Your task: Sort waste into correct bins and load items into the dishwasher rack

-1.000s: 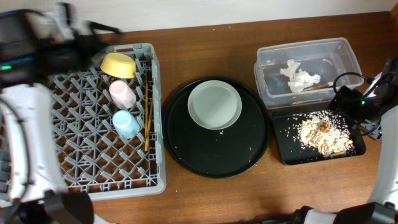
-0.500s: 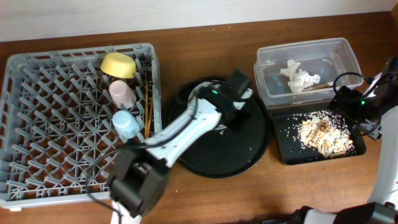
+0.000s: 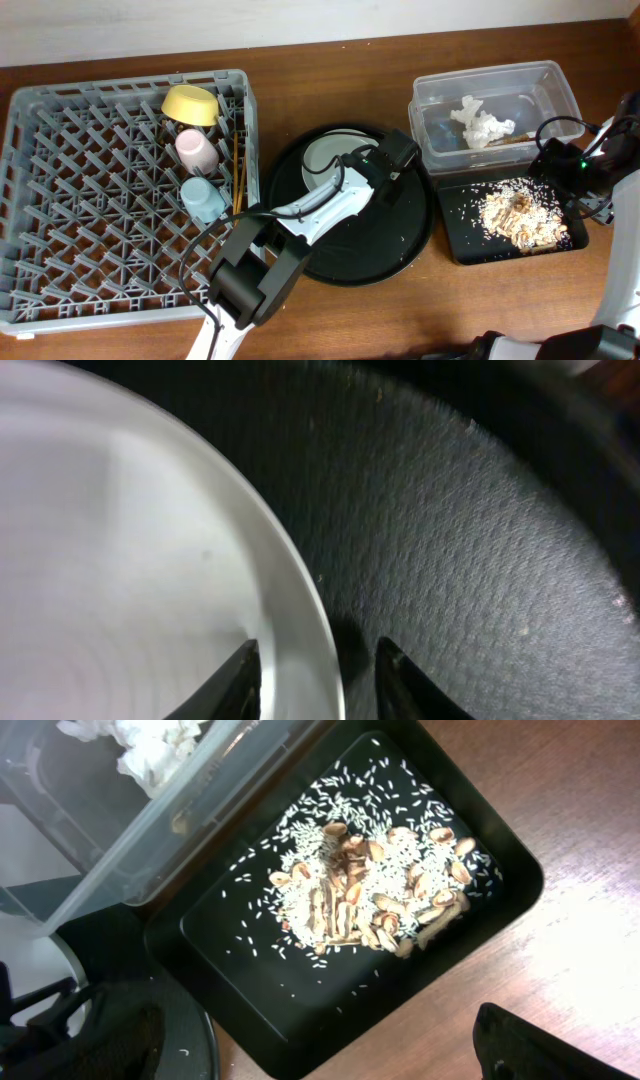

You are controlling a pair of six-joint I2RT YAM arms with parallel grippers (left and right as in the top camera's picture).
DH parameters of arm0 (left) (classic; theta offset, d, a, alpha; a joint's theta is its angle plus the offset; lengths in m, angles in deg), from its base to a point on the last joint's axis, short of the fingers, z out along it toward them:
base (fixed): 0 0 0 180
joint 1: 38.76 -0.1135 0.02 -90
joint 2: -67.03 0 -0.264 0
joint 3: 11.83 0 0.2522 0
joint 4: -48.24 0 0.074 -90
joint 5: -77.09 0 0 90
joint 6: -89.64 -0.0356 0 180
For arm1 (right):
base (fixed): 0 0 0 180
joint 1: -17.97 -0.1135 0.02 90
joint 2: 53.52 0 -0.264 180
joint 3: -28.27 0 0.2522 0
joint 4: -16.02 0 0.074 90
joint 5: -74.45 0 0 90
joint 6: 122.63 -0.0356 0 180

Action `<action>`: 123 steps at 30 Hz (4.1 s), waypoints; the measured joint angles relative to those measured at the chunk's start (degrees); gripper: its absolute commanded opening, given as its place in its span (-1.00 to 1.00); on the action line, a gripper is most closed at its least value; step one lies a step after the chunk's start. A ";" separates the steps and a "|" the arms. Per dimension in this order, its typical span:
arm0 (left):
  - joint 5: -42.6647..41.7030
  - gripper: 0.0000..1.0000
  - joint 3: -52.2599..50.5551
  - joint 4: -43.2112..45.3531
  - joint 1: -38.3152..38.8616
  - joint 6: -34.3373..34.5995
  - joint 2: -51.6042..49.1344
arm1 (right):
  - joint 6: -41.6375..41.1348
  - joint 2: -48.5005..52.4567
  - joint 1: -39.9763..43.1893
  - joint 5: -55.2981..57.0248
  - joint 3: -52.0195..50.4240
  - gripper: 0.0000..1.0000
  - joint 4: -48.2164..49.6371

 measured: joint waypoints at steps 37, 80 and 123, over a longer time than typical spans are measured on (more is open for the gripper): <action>-87.06 -1.00 10.73 -21.29 -56.06 -10.75 17.22 | 0.00 0.00 0.00 0.02 0.00 0.97 0.00; -65.68 -0.50 -2.40 3.98 -58.05 21.99 12.83 | 0.02 0.00 0.00 0.02 0.00 0.97 0.00; -9.42 0.98 -3.10 -20.04 -39.47 6.01 42.47 | -0.02 -9.60 -20.09 0.07 -0.11 0.97 0.44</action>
